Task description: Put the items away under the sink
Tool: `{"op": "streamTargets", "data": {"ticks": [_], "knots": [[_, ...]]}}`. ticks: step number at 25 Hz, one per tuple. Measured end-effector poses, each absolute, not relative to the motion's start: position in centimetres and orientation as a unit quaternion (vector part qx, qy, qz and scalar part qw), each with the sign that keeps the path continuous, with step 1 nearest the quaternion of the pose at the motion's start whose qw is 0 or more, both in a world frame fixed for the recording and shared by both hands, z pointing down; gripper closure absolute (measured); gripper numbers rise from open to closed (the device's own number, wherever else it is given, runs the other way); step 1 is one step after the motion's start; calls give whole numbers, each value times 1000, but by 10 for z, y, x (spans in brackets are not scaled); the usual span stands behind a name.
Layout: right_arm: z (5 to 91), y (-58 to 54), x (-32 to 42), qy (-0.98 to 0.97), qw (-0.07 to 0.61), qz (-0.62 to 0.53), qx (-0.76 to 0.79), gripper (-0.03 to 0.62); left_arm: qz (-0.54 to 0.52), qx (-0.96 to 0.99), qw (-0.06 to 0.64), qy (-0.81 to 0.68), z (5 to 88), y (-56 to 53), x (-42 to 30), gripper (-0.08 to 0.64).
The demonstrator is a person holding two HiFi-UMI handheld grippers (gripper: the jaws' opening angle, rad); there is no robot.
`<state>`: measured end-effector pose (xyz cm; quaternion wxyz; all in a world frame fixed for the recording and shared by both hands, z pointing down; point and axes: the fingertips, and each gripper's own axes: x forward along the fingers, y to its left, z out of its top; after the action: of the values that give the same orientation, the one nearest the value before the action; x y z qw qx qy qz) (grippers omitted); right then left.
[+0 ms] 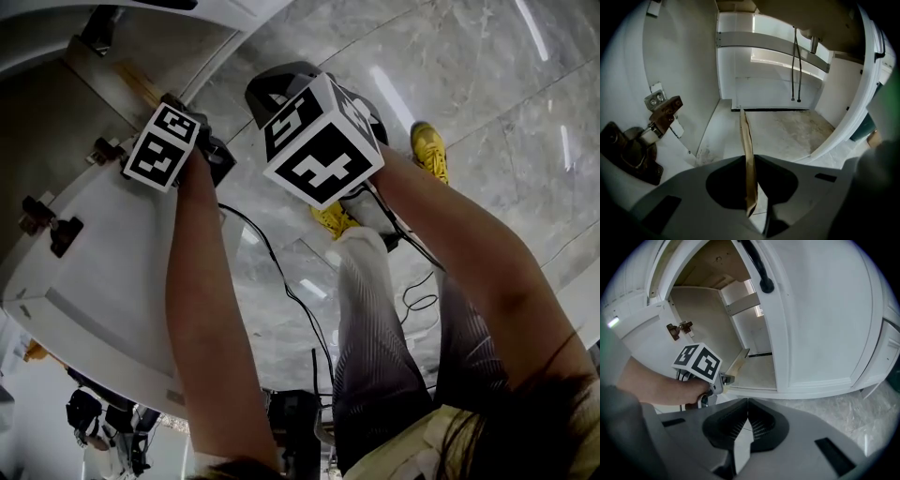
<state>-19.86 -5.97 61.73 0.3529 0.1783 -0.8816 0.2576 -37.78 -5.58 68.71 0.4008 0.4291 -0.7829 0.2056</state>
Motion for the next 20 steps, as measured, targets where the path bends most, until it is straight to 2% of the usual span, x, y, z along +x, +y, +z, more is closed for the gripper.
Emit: {"op": "streamTargets", "data": {"ticks": [10, 15, 18, 20], "knots": [[626, -55, -195, -877, 358, 265, 178, 568, 203, 417, 397, -792, 688, -76, -400, 485], [631, -55, -191, -875, 361, 269, 180, 568, 220, 408, 356, -812, 681, -82, -410, 478], [632, -54, -191, -874, 359, 273, 181, 568, 231, 410, 323, -821, 675, -87, -415, 388], [632, -52, -191, -873, 360, 274, 180, 568, 235, 412, 318, -821, 675, -85, -414, 377]]}}
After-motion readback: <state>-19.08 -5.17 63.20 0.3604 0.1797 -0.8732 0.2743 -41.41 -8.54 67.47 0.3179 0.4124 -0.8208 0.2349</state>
